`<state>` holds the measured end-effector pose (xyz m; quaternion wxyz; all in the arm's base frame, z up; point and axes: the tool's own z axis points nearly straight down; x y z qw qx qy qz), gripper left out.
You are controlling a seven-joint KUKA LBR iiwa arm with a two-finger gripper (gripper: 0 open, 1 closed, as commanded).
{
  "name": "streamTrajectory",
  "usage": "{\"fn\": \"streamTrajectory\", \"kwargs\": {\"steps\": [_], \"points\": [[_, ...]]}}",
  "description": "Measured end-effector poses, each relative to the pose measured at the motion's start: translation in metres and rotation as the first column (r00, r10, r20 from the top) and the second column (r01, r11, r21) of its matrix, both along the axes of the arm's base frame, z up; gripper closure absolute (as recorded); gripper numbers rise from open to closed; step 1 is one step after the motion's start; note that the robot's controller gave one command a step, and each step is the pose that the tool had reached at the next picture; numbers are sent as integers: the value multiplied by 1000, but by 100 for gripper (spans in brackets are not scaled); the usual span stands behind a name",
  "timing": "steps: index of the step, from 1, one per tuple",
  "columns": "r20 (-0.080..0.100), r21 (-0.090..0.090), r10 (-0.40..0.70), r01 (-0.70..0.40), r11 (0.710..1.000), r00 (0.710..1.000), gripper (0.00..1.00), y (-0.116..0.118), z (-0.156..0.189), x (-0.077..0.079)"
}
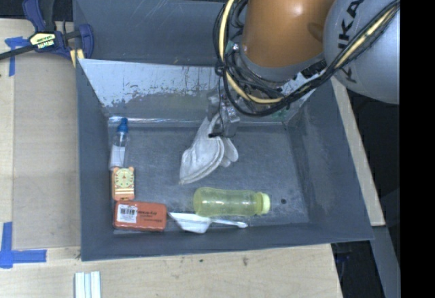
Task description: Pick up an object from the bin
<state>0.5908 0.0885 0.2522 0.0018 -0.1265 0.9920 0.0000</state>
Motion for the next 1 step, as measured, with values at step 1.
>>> {"fn": "streamTrajectory", "kwargs": {"steps": [1], "points": [[-1,0,0,0,1000,1000,100,0,0,0]]}}
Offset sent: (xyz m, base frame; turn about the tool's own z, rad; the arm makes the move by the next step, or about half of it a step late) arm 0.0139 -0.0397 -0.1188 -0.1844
